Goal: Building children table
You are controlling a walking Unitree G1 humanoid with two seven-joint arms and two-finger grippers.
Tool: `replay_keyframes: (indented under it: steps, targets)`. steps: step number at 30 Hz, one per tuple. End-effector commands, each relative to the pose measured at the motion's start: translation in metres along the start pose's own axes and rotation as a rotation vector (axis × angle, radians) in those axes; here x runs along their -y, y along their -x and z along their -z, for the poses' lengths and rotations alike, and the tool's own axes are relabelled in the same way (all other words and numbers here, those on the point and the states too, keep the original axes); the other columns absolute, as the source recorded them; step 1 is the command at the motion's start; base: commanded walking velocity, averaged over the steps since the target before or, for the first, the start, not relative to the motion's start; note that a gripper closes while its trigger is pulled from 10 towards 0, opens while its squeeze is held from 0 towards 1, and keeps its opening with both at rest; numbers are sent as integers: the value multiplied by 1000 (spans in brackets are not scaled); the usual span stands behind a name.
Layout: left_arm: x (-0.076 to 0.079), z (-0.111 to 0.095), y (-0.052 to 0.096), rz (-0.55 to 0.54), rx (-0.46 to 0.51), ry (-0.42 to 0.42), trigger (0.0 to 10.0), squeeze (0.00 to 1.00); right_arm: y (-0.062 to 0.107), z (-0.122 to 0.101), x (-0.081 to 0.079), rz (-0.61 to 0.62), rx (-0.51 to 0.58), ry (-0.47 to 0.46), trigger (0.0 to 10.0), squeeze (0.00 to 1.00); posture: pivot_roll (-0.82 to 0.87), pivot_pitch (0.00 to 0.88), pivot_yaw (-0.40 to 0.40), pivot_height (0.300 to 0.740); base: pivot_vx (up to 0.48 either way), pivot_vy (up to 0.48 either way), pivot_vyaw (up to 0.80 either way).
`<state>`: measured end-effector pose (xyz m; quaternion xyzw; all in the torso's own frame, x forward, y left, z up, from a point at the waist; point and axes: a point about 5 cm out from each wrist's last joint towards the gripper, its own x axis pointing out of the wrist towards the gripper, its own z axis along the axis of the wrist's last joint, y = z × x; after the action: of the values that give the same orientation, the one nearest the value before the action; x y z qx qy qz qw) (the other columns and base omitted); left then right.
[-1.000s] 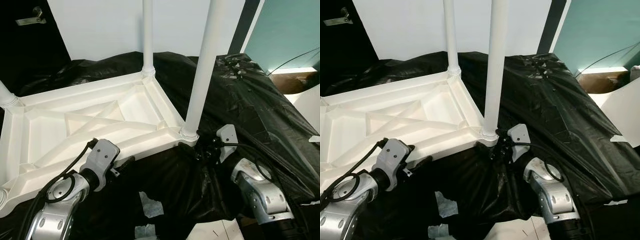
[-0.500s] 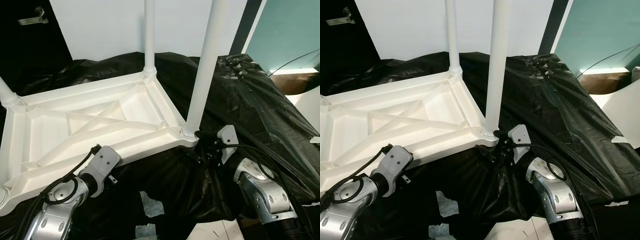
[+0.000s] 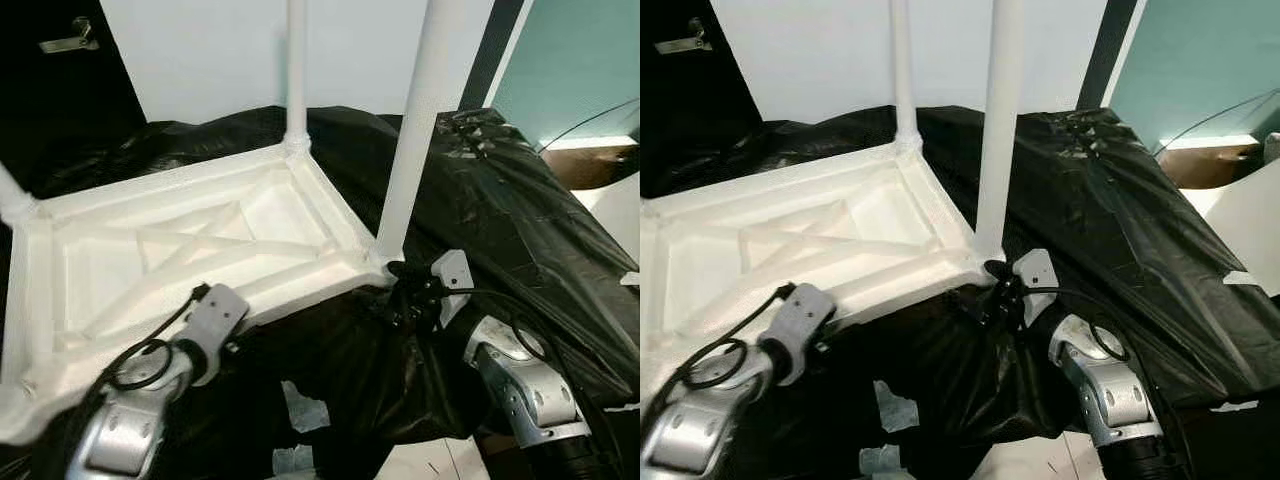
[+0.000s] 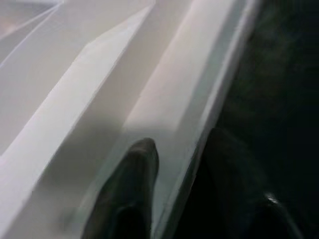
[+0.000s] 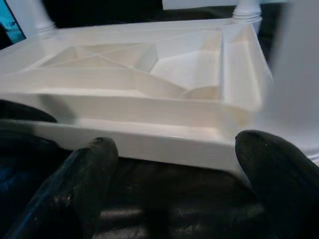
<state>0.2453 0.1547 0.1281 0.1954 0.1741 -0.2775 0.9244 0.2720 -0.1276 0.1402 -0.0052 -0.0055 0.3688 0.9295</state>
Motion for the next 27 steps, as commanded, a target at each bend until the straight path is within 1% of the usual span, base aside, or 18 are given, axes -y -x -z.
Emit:
replay_keyframes:
  steps: [1,6,7,8,10,11,12,13,14,19,20,21,22,23,24,25,26,27]
  targets:
    - [4,3,-8,-111,-31,7,0,0,-2,0,1,11,4,-6,10000,0,95,62,-41,740,0,0,0]
    - [13,-4,-17,-108,-16,-7,0,0,-4,1,0,22,5,-7,10000,0,95,62,-41,740,0,0,0]
    - [16,-6,-23,-123,-17,-17,9412,0,-5,1,0,26,5,-8,10000,0,93,61,-38,740,0,0,0]
    - [19,-10,-28,-132,-18,-46,10000,0,-7,1,0,31,5,-10,10000,0,93,61,-38,740,0,0,0]
    - [19,-10,-28,-132,-18,-46,10000,0,-7,1,0,31,5,-10,10000,0,93,61,-38,740,0,0,0]
    - [23,-16,-34,-144,-1,-51,10000,0,-8,2,-1,38,2,-10,10000,0,94,60,-39,740,0,0,0]
    - [29,-27,-39,-129,53,-7,10000,1000,-10,3,-1,46,-1,-13,10000,0,96,61,-38,740,0,0,0]
    - [29,-27,-39,-129,53,-7,10000,1000,-10,3,-1,46,-1,-13,10000,0,96,61,-38,740,0,0,0]
    - [33,-35,-41,-115,93,29,10000,1000,-11,3,-1,52,-3,-16,10000,0,96,61,-38,740,0,0,0]
    - [37,-42,-42,-105,126,37,10000,1000,-13,4,-2,54,-5,-17,10000,0,98,62,-37,740,0,0,0]
    - [40,-50,-38,-86,183,74,10000,0,-14,6,-3,66,-15,-17,10000,0,99,64,-37,740,0,0,0]
    - [41,-57,-30,-67,239,92,10000,0,-16,8,-3,78,-24,-18,10000,0,103,65,-36,740,0,0,0]
    - [41,-57,-30,-67,239,92,10000,0,-16,8,-3,78,-24,-18,10000,0,103,65,-36,740,0,0,0]
    - [44,-60,-20,-30,285,102,10000,0,-18,9,-3,90,-29,-19,10000,0,109,67,-37,740,0,0,0]
    - [44,-60,-20,-30,285,102,10000,0,-18,9,-3,90,-29,-19,10000,0,109,67,-37,740,0,0,0]
    - [46,-61,-8,12,313,132,10000,0,-21,10,-3,101,-30,-21,10000,0,109,67,-37,740,0,0,0]
    - [46,-61,-8,12,313,132,10000,0,-21,10,-3,101,-30,-21,10000,0,109,67,-37,740,0,0,0]
    - [48,-59,4,41,329,136,10000,0,-23,9,-2,109,-27,-24,10000,0,121,69,-39,740,0,0,0]
